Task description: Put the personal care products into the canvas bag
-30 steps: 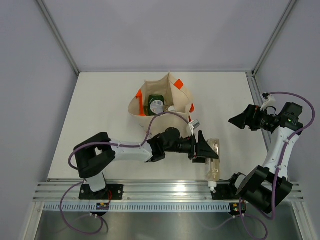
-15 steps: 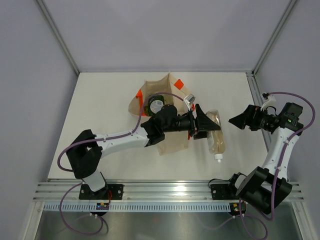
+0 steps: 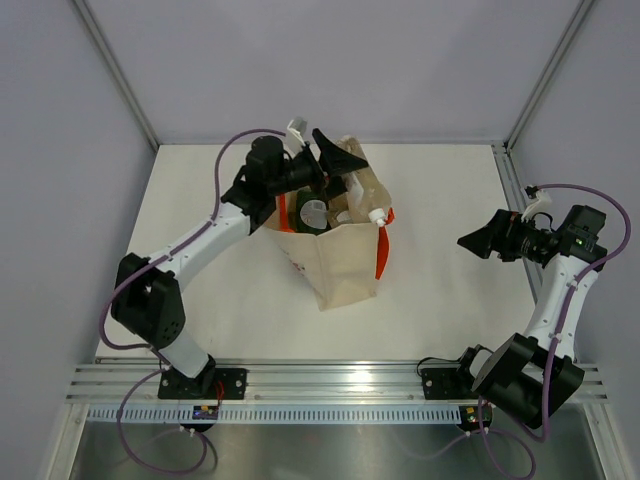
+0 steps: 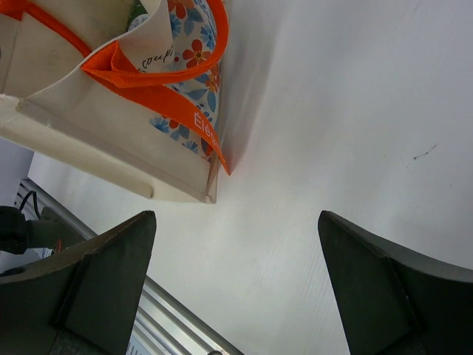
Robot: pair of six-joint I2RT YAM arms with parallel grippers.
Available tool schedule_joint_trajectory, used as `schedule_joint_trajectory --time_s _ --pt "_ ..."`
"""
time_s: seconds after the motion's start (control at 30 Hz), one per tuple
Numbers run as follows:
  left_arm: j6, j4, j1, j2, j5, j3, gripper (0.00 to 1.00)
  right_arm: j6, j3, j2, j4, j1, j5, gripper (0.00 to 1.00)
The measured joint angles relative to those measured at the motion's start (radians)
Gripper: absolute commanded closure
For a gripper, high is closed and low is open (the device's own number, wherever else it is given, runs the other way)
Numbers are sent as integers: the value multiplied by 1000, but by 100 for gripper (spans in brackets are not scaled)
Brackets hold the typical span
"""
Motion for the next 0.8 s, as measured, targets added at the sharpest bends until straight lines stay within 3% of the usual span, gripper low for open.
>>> schedule_joint_trajectory --time_s 0.17,0.3,0.4,0.57,0.67,0.7,0.73,0.8 --pt "131 -163 156 -18 43 56 100 0 0 0 0 0 0 1" --pt "378 -454 240 -13 5 192 100 0 0 0 0 0 0 1" --pt "518 -588 269 2 -53 283 100 0 0 0 0 0 0 1" --pt "640 -668 262 7 -116 291 98 0 0 0 0 0 0 1" --pt "689 -682 233 3 -140 250 86 -1 0 0 -1 0 -2 1" --pt "703 -682 219 -2 -149 227 77 -1 0 0 -2 0 -2 1" --pt "719 -686 204 -8 -158 203 60 -3 0 0 -3 0 -3 0" --pt "743 -693 180 -22 -174 159 42 -9 0 0 -8 0 -6 0"
